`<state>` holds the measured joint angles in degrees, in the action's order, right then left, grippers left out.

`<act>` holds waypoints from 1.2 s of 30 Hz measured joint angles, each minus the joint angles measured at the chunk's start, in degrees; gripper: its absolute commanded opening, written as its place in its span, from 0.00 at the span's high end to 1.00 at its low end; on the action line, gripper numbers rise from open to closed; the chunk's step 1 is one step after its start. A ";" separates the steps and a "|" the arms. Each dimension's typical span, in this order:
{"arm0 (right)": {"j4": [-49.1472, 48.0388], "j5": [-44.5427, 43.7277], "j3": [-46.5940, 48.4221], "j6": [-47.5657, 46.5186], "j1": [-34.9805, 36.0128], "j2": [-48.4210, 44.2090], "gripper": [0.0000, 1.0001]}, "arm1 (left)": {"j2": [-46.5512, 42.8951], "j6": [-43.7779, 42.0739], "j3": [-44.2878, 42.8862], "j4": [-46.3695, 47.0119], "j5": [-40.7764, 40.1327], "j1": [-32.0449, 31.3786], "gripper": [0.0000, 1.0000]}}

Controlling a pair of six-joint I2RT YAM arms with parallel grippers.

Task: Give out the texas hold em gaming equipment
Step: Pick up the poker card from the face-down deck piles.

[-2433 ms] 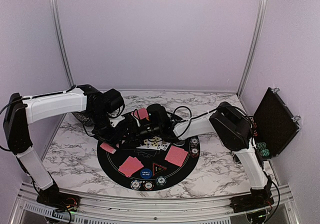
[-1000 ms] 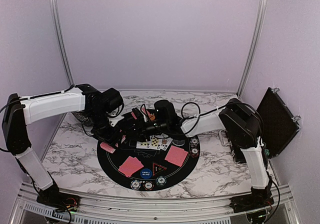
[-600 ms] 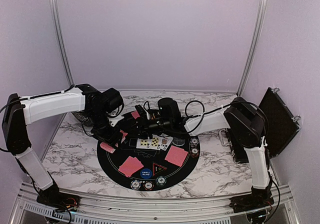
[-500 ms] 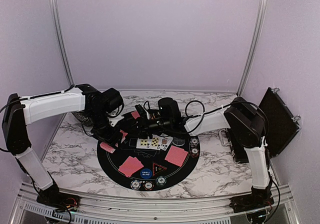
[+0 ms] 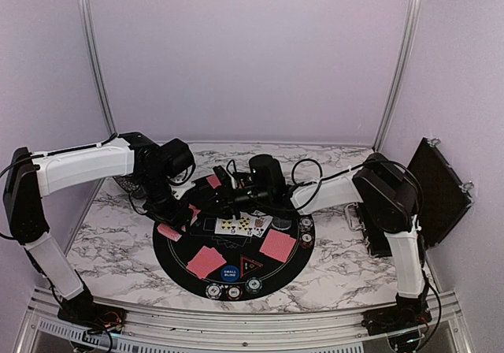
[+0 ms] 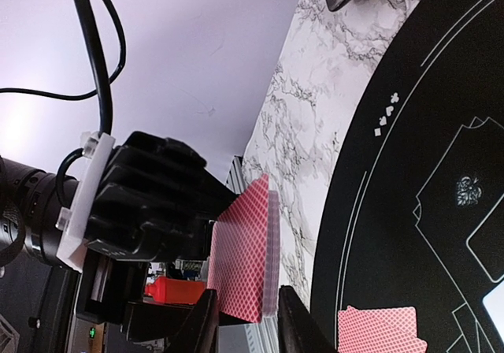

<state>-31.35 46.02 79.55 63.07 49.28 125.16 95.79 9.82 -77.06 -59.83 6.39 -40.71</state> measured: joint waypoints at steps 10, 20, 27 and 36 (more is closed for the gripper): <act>-1.03 0.15 0.00 0.87 0.31 0.00 0.80 | 0.00 0.02 0.02 0.00 0.00 0.00 0.44; -1.25 0.22 0.00 1.31 0.35 0.02 0.82 | 0.00 0.02 0.02 -0.02 -0.02 0.00 0.44; -1.62 0.42 -0.22 1.49 0.37 0.11 0.82 | 0.00 0.04 0.00 -0.02 -0.04 0.00 0.44; -2.12 0.85 -0.44 1.86 0.52 0.46 0.85 | 0.00 0.09 0.00 -0.02 -0.04 0.00 0.44</act>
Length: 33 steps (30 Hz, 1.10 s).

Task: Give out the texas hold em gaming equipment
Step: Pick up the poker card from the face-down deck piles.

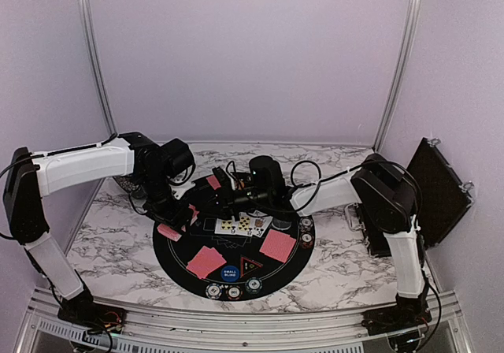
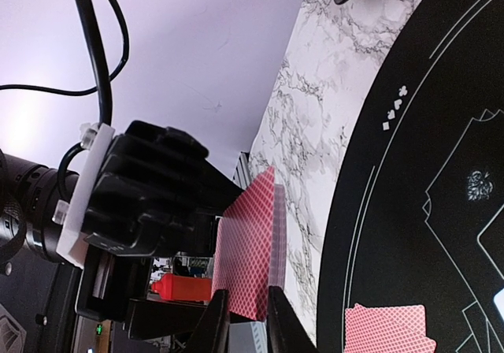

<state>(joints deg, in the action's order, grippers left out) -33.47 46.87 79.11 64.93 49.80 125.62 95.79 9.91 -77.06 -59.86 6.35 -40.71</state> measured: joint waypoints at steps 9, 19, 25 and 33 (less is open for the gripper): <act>-0.31 0.24 0.00 0.50 0.04 0.11 0.97 | 0.00 0.00 0.00 0.00 -0.02 0.11 0.44; -0.33 0.37 0.00 0.90 -0.24 0.11 1.00 | -0.07 0.04 0.02 0.00 -0.02 0.11 0.44; -0.85 0.44 -0.28 1.40 -0.79 0.11 1.00 | -0.28 0.04 0.02 0.02 -0.28 0.13 0.44; -2.82 0.46 -1.60 2.75 -2.10 0.09 1.00 | -0.31 0.15 0.37 0.02 -0.39 0.26 0.44</act>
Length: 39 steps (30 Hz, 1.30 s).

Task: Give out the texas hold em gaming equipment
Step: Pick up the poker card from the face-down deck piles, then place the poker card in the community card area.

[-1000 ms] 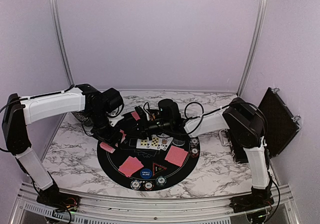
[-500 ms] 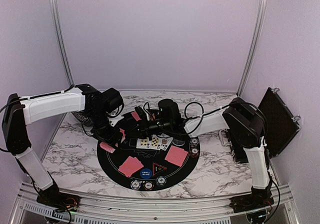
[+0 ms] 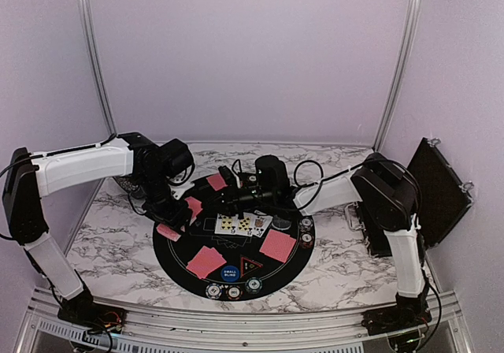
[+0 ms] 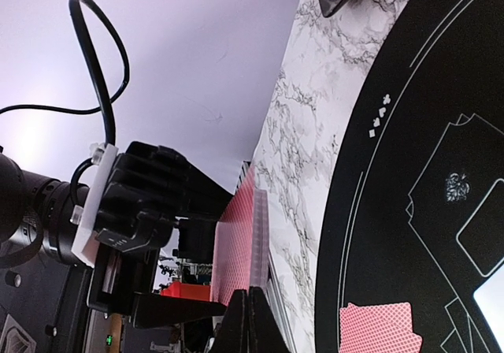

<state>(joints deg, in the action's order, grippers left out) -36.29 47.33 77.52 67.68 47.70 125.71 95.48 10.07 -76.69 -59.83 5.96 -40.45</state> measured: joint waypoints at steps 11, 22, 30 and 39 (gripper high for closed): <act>-1.38 1.16 -2.16 0.04 -2.23 -0.42 1.00 | -1.03 0.79 1.62 0.00 -0.46 0.87 0.44; -0.66 5.27 -2.49 -1.81 -6.01 -1.22 1.00 | -2.69 1.53 3.63 0.17 -1.09 2.47 0.45; 8.07 10.21 1.14 -10.49 -8.87 -0.79 1.00 | -3.58 1.51 4.35 0.20 -1.09 3.06 0.44; 26.05 11.58 16.13 -26.51 -9.31 5.75 1.00 | -3.69 1.51 4.35 0.20 -1.07 3.39 0.44</act>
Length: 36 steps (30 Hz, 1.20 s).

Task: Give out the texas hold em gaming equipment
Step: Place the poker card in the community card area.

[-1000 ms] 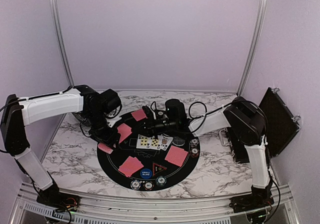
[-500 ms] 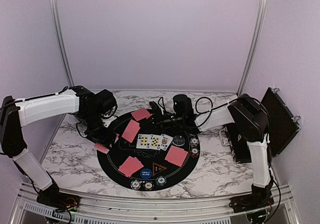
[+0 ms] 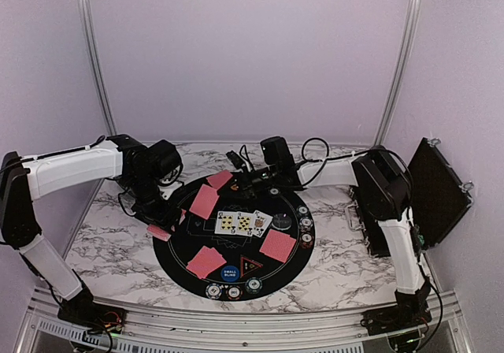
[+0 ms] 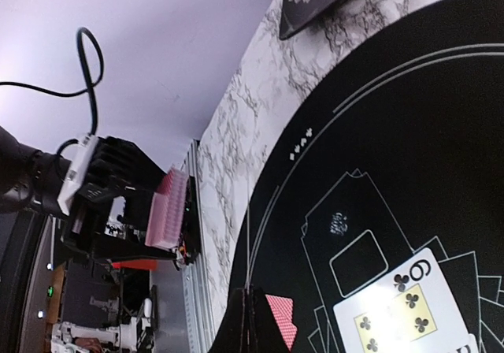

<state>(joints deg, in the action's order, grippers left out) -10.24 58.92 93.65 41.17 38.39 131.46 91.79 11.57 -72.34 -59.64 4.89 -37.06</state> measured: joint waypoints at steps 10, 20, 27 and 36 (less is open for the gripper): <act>20.72 -2.49 11.89 -14.62 0.28 8.39 1.00 | 0.00 -0.02 0.00 0.00 0.00 0.00 0.44; 31.43 -10.10 17.66 -21.31 1.51 11.08 0.99 | 0.00 -0.02 0.00 0.00 0.00 0.00 0.44; 35.93 -17.75 19.10 -24.24 2.99 11.08 0.83 | 0.00 -0.04 0.00 0.00 0.00 0.00 0.44; 37.88 -26.71 19.43 -26.23 5.35 9.44 0.67 | 0.00 -0.04 0.00 0.00 0.00 0.00 0.44</act>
<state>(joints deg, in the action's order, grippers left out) 27.64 32.21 113.08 14.94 43.75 140.90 91.79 11.53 -72.34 -59.64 4.89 -37.06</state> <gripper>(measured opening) 0.277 0.669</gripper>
